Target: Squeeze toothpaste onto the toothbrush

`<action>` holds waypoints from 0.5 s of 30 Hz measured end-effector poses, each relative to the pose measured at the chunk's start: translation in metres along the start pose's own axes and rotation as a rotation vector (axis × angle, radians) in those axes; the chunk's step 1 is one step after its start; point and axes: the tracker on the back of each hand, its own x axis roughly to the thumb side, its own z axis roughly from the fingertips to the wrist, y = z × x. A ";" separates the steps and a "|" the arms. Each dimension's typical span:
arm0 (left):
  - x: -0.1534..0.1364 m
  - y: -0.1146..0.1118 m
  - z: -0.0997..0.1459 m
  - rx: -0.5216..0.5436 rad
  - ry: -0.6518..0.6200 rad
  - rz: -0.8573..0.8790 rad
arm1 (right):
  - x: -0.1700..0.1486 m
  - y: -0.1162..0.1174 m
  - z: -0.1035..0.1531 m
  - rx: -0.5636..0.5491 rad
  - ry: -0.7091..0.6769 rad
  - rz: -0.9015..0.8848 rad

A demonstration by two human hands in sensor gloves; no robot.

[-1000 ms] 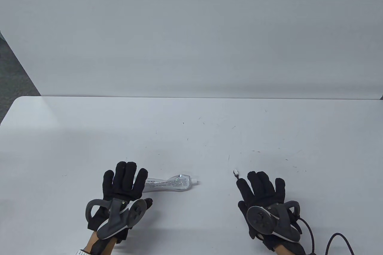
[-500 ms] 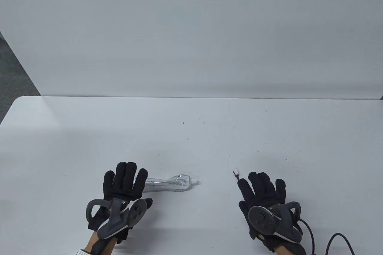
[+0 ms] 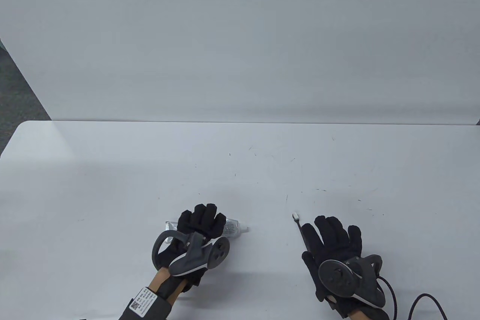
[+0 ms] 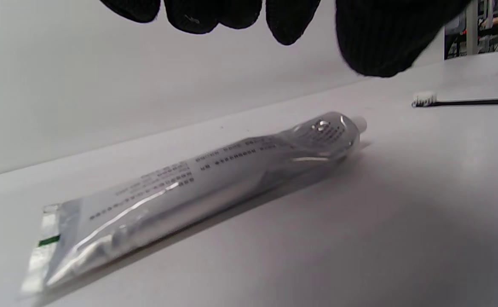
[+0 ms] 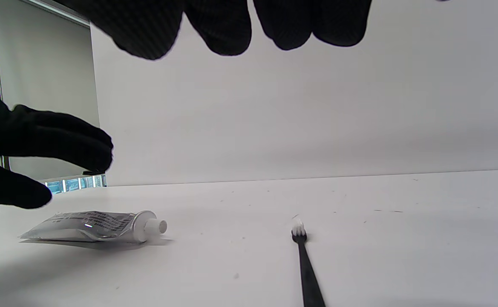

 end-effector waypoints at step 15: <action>0.010 -0.034 -0.064 -0.225 0.094 0.093 | 0.000 0.001 0.001 0.016 -0.002 -0.040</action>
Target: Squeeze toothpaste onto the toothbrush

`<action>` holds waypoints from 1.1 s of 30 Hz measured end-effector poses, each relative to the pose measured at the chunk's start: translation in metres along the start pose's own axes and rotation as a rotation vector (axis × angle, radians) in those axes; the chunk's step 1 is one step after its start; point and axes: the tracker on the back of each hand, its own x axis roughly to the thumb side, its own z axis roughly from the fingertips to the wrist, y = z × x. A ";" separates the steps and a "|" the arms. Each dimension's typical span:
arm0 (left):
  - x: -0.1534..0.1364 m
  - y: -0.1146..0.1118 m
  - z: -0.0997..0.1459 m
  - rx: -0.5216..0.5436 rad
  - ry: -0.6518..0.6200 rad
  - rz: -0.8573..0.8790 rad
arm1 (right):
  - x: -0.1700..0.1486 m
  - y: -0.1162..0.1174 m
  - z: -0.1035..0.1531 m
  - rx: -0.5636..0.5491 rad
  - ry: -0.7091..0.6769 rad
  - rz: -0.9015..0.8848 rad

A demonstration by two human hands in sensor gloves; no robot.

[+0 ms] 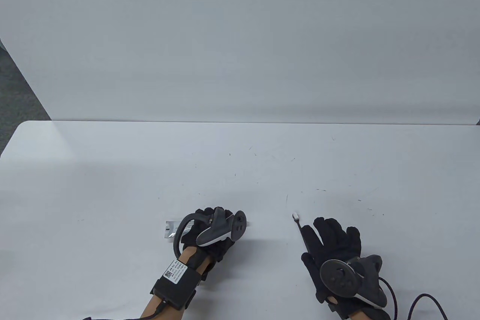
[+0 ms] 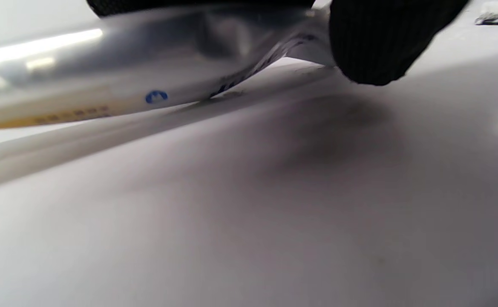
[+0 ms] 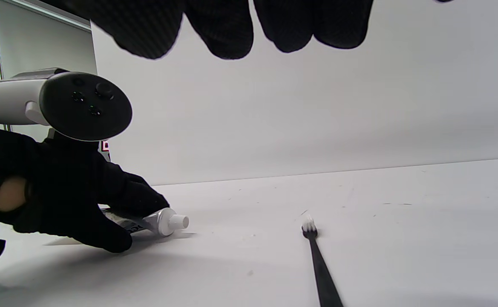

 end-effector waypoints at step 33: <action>-0.061 0.036 0.120 0.375 -0.241 0.785 | 0.020 0.005 -0.001 0.011 -0.052 -0.094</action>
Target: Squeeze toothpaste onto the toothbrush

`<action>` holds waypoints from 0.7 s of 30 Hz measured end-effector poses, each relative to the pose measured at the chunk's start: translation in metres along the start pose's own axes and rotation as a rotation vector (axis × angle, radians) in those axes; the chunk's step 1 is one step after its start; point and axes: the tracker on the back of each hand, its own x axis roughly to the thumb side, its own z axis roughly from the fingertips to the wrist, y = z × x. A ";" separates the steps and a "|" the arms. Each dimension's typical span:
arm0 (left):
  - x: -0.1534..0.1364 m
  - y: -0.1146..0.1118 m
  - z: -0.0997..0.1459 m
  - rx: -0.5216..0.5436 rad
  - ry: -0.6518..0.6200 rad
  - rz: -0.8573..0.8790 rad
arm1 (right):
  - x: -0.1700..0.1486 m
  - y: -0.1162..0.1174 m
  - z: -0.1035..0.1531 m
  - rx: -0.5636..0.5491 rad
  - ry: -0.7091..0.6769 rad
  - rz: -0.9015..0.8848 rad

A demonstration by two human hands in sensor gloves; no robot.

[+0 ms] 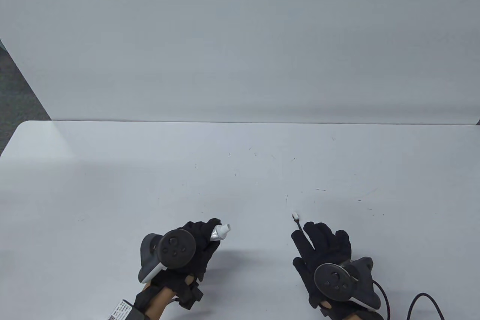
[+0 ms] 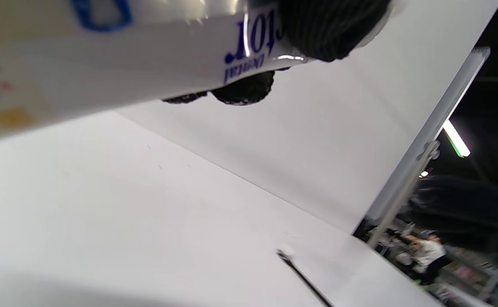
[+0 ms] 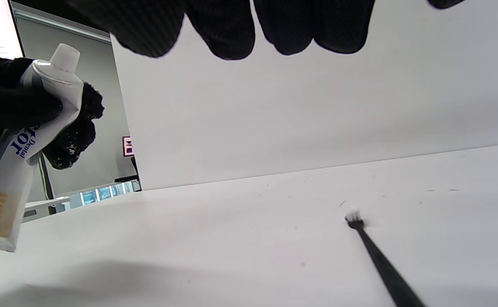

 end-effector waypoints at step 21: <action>0.000 -0.019 0.012 -0.187 0.028 0.063 | 0.078 0.025 -0.068 0.102 0.005 -0.546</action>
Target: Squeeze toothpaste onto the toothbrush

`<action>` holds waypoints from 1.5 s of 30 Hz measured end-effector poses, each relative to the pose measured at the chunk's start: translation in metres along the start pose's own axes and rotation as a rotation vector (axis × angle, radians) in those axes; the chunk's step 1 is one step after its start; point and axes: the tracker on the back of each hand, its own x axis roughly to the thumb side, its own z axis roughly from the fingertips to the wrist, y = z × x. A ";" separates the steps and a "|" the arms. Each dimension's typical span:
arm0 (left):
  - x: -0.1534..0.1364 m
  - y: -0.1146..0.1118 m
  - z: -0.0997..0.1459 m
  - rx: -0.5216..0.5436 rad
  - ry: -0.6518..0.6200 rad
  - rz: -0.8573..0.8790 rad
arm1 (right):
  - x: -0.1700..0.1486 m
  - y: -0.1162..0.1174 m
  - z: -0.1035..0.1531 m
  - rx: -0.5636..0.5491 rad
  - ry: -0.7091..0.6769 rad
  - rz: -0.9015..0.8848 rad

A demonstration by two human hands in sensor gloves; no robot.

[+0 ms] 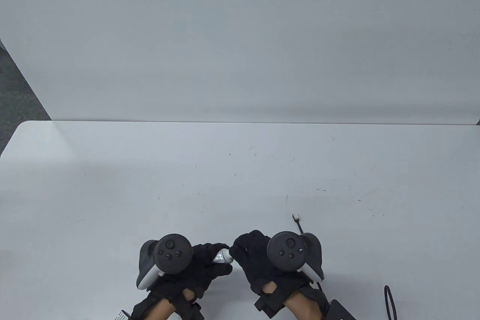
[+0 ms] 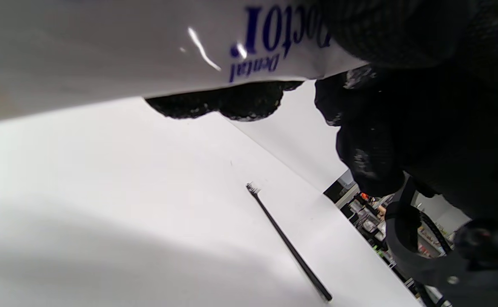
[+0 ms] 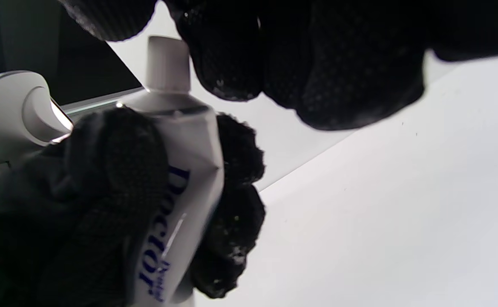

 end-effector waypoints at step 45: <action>0.018 -0.009 0.006 0.157 -0.092 -0.367 | -0.002 0.004 0.020 -0.047 -0.052 0.052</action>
